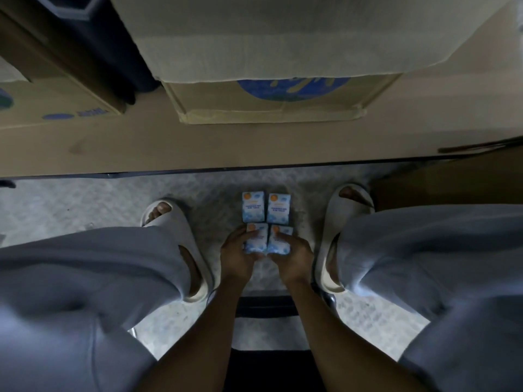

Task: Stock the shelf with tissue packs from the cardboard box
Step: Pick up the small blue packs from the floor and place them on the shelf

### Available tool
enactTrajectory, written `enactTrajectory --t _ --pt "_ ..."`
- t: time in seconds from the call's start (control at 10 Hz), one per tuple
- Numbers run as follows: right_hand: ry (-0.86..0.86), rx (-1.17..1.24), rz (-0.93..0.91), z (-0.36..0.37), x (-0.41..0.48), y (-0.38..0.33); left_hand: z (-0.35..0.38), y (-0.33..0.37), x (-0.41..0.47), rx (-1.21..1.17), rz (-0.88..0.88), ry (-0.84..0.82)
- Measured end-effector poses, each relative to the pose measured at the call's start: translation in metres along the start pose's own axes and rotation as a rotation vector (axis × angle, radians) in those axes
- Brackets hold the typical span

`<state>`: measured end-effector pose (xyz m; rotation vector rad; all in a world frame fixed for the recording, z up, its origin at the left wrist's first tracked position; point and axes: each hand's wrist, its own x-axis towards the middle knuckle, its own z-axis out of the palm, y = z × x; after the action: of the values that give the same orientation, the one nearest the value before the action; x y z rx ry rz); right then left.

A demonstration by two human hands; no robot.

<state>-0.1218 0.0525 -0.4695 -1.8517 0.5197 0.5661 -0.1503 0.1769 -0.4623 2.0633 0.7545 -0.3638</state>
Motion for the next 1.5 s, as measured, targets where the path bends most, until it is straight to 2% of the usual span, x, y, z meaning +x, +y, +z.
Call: enactTrajectory --t 0.1,0.2,0.3,0.4,0.6,0.7,0.8,0.9,1.1,1.5 --pt "-0.018 -0.128 -0.055 -0.005 -0.002 0.001 0.001 0.003 -0.005 -0.225 -0.054 0.036" --pt "-0.042 -0.141 -0.028 -0.007 -0.006 -0.003 0.001 0.001 -0.009 -0.337 -0.107 0.066" --pt "-0.070 -0.090 0.027 -0.010 -0.011 -0.006 -0.001 0.002 -0.012 -0.374 -0.143 0.042" --pt "-0.069 -0.088 -0.012 -0.015 -0.020 -0.019 -0.008 0.010 -0.017 -0.363 -0.107 0.055" --pt "-0.005 -0.101 -0.136 -0.024 -0.034 -0.058 -0.038 0.037 -0.034 -0.293 0.036 0.086" --pt "-0.090 -0.132 -0.199 -0.037 -0.048 -0.089 -0.057 0.056 -0.043 -0.303 0.104 0.129" --pt "-0.072 -0.162 -0.301 -0.051 -0.061 -0.122 -0.079 0.080 -0.052 -0.346 0.145 0.199" --pt "0.020 -0.114 -0.425 -0.059 -0.078 -0.162 -0.102 0.106 -0.060 -0.352 0.241 0.266" --pt "-0.010 -0.103 -0.630 -0.084 -0.120 -0.234 -0.160 0.157 -0.082 -0.329 0.398 0.363" --pt "0.058 -0.029 -1.071 -0.109 -0.211 -0.340 -0.259 0.219 -0.163 -0.354 0.735 0.711"
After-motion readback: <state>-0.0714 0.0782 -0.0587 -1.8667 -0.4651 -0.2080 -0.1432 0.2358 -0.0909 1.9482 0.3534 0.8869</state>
